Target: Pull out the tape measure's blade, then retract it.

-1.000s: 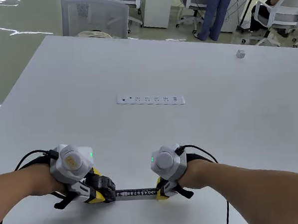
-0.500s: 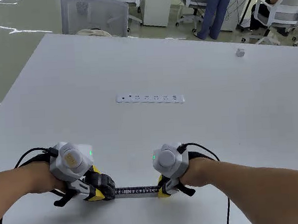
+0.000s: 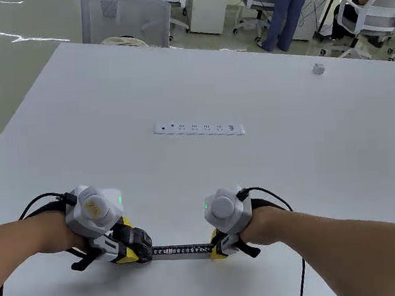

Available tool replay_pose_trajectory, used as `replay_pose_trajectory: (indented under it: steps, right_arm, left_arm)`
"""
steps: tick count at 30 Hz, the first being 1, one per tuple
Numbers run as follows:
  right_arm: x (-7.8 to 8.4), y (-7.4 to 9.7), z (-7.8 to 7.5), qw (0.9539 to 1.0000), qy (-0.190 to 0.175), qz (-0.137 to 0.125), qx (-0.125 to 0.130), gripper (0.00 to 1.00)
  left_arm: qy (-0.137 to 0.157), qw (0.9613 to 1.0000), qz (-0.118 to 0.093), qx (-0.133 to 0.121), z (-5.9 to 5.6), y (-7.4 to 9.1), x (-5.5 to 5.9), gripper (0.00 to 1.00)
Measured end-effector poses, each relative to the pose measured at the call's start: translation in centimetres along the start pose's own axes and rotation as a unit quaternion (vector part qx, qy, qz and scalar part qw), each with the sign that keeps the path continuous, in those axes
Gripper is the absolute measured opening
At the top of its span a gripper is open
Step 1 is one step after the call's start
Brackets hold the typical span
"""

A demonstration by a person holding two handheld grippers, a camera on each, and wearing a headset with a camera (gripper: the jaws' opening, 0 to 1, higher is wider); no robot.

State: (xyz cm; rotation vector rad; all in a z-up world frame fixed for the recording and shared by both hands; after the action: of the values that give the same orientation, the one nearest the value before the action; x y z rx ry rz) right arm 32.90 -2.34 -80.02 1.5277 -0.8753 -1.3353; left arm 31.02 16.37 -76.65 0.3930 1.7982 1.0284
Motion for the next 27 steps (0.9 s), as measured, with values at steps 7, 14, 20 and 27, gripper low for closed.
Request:
replay_pose_trajectory:
  steps: [7,14,20,27]
  right_arm:
    - [0.3,0.1,0.0,1.0,-0.003,0.001,0.0,0.11]
    - [0.5,0.2,0.1,1.0,-0.003,0.003,0.002,0.11]
    - [0.8,0.3,0.2,1.0,-0.005,0.006,0.003,0.11]
    - [1.4,0.5,0.2,0.9999,-0.007,0.009,0.004,0.11]
  left_arm:
    - [0.001,1.0,0.0,0.0,0.0,0.0,0.0,0.34]
    - [0.0,1.0,0.001,-0.001,0.0,-0.1,0.0,0.34]
    - [0.0,1.0,0.002,-0.002,0.0,-0.1,0.0,0.34]
    - [0.0,1.0,0.001,-0.003,0.0,-0.1,0.0,0.34]
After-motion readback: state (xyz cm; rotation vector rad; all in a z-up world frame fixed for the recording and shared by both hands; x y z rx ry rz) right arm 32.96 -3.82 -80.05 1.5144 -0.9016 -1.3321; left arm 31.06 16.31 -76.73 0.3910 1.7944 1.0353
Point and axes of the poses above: the centre of the closed fingertips' face, and the gripper's own axes: y roughly backward along the fingers, z roughly to its left, x roughly out of its underside, the point moved 4 cm from there along y, roughly backward along the fingers, and after that the axes turned 12 degrees about y, right-handed, at the moved point
